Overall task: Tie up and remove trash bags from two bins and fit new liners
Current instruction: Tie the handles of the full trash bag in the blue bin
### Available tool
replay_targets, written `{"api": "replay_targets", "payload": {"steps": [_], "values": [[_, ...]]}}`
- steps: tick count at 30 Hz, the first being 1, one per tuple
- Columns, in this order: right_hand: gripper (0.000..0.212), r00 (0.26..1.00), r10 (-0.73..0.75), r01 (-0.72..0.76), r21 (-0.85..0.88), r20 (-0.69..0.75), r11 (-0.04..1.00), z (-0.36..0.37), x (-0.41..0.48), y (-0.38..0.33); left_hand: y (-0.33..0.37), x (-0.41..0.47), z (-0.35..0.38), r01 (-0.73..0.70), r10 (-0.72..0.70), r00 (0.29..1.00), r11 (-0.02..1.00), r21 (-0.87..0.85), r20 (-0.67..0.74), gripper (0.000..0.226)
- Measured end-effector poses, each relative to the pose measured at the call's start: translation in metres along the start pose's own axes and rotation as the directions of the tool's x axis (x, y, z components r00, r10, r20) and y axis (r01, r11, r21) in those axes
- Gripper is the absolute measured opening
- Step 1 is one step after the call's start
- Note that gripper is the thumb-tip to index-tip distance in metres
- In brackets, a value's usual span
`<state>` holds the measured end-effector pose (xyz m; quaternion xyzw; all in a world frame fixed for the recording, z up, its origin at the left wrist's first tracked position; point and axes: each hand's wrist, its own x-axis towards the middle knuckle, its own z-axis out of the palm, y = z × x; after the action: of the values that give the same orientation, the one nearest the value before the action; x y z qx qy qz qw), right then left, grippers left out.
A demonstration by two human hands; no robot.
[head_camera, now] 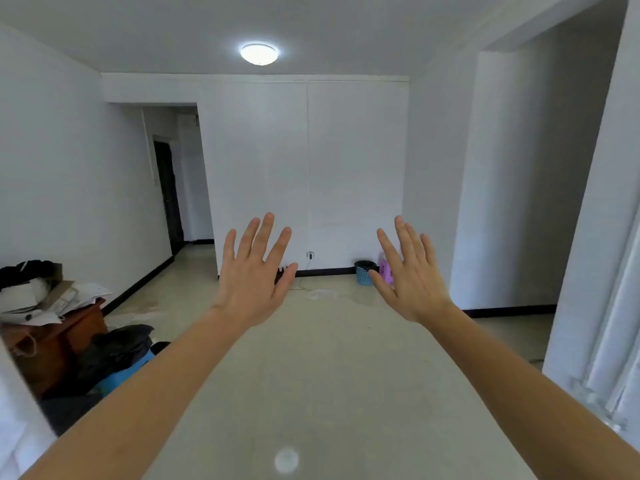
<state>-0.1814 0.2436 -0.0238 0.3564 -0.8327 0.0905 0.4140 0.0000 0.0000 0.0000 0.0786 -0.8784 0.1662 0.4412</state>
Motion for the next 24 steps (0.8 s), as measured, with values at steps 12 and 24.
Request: {"api": "replay_targets", "payload": {"steps": [12, 24], "values": [[0.069, 0.990, -0.017, 0.037, -0.141, 0.138, 0.989, 0.183, 0.087, 0.094, 0.014, 0.125, 0.273, -0.023, 0.045, 0.993, 0.980, -0.198, 0.106, 0.059], [0.072, 0.964, 0.156, -0.143, -0.074, 0.216, 0.987, 0.431, 0.269, 0.228, 0.004, 0.307, 0.541, 0.061, -0.012, 0.981, 0.968, -0.244, 0.195, 0.059]]}}
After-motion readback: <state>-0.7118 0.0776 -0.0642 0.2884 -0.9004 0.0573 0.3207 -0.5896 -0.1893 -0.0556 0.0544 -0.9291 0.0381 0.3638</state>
